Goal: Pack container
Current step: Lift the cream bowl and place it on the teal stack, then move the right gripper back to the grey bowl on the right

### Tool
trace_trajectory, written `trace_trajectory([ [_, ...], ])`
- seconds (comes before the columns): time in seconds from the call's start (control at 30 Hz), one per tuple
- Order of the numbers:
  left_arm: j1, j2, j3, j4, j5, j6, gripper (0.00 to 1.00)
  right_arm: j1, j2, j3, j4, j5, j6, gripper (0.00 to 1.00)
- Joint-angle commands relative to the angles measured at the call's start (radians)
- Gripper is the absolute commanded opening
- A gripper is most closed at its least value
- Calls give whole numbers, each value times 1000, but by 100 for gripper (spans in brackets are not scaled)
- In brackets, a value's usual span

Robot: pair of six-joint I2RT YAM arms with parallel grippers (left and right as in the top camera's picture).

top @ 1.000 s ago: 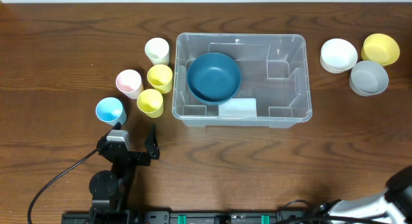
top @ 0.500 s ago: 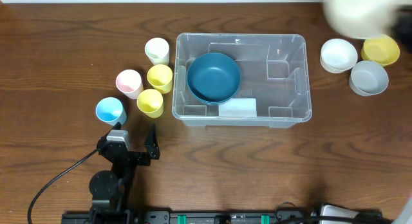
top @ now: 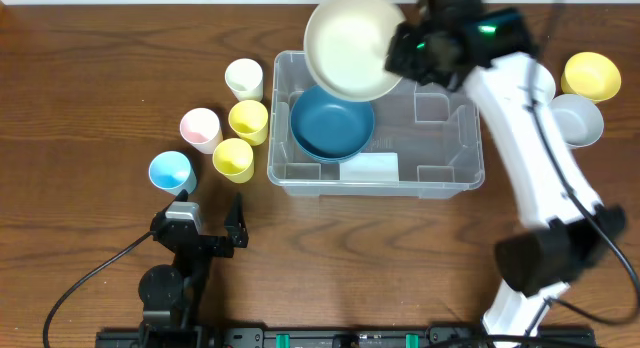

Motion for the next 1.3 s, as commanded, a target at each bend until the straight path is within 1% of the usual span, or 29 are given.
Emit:
trace_trajectory([
  [0.0,6,-6,-31,-10,-8,-5,98,23,45,3,-9,15,7,1],
  [0.13,6,-6,-31,-10,-8,-5,98,32,94,3,-24,-24,6,1],
  [0.53,6,-6,-31,-10,-8,-5,98,55,163,-9,-61,-27,-10,3],
  [0.83,6,-6,-31,-10,-8,-5,98,74,199,-49,-29,-27,-13,3],
  [0.93,6,-6,-31,-10,-8,-5,98,74,200,-49,-27,-27,-13,6],
  [1.07,6,-6,-31,-10,-8,-5,98,74,200,-49,-27,-27,-13,16],
  [1.27,6,-6,-31,-10,-8,-5,98,74,200,-49,-28,-27,-13,23],
])
